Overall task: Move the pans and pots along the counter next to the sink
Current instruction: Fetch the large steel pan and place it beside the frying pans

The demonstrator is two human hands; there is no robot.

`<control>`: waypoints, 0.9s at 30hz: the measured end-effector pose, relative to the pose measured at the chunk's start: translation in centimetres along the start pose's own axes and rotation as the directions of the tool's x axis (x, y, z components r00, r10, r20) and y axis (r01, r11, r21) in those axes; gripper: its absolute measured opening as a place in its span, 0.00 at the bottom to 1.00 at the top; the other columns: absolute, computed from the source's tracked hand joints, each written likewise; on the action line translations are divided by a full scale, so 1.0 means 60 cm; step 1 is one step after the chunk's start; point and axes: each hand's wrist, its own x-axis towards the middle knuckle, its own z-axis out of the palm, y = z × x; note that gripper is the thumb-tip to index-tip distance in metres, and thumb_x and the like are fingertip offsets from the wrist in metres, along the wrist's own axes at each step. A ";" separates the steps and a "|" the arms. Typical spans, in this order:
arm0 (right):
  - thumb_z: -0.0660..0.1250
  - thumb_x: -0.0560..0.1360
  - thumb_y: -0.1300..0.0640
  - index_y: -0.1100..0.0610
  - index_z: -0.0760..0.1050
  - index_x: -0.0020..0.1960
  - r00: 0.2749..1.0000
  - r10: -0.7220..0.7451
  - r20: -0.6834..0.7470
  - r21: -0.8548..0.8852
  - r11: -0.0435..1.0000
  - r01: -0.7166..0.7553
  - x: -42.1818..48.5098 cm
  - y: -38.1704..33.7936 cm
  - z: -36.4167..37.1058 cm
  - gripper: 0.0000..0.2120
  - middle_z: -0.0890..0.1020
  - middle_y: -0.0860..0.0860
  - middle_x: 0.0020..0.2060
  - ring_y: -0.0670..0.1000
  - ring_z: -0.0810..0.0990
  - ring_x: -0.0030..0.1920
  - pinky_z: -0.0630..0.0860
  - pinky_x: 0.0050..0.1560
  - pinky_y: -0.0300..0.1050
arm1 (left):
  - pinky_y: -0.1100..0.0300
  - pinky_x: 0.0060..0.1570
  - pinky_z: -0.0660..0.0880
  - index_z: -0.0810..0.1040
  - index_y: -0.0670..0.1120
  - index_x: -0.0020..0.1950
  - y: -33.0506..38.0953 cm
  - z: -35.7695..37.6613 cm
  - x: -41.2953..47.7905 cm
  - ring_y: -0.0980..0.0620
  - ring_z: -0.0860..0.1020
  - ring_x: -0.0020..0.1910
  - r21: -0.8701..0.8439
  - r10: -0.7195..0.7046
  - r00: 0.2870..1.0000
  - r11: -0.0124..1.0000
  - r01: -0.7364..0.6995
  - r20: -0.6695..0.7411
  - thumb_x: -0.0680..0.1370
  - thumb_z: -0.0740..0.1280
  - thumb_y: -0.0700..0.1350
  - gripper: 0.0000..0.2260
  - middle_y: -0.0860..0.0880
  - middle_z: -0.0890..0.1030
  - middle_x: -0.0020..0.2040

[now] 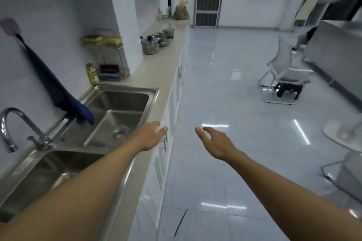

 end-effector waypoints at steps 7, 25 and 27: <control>0.48 0.75 0.23 0.52 0.66 0.78 0.993 0.094 -0.071 0.056 0.994 -0.090 0.129 0.054 -0.069 0.44 0.72 0.51 0.75 0.56 0.70 0.74 0.63 0.76 0.59 | 0.45 0.72 0.66 0.62 0.52 0.79 0.091 -0.008 0.172 0.44 0.67 0.75 0.012 0.095 0.992 0.995 -0.096 0.080 0.78 0.51 0.69 0.34 0.48 0.66 0.79; 0.49 0.75 0.24 0.51 0.68 0.77 0.998 0.055 -0.020 0.065 0.996 -0.053 0.577 0.198 -0.265 0.43 0.73 0.50 0.74 0.55 0.71 0.74 0.66 0.75 0.58 | 0.45 0.72 0.65 0.62 0.53 0.78 0.283 -0.018 0.620 0.45 0.67 0.75 -0.025 0.042 0.997 0.999 -0.040 0.064 0.79 0.51 0.68 0.32 0.49 0.65 0.79; 0.48 0.75 0.23 0.51 0.68 0.77 0.999 0.049 -0.011 0.067 0.997 -0.048 0.624 0.204 -0.274 0.43 0.73 0.50 0.74 0.55 0.72 0.73 0.66 0.74 0.58 | 0.45 0.72 0.65 0.62 0.52 0.78 0.289 -0.022 0.666 0.46 0.68 0.75 -0.043 0.032 0.998 0.999 -0.029 0.062 0.79 0.51 0.68 0.32 0.49 0.66 0.78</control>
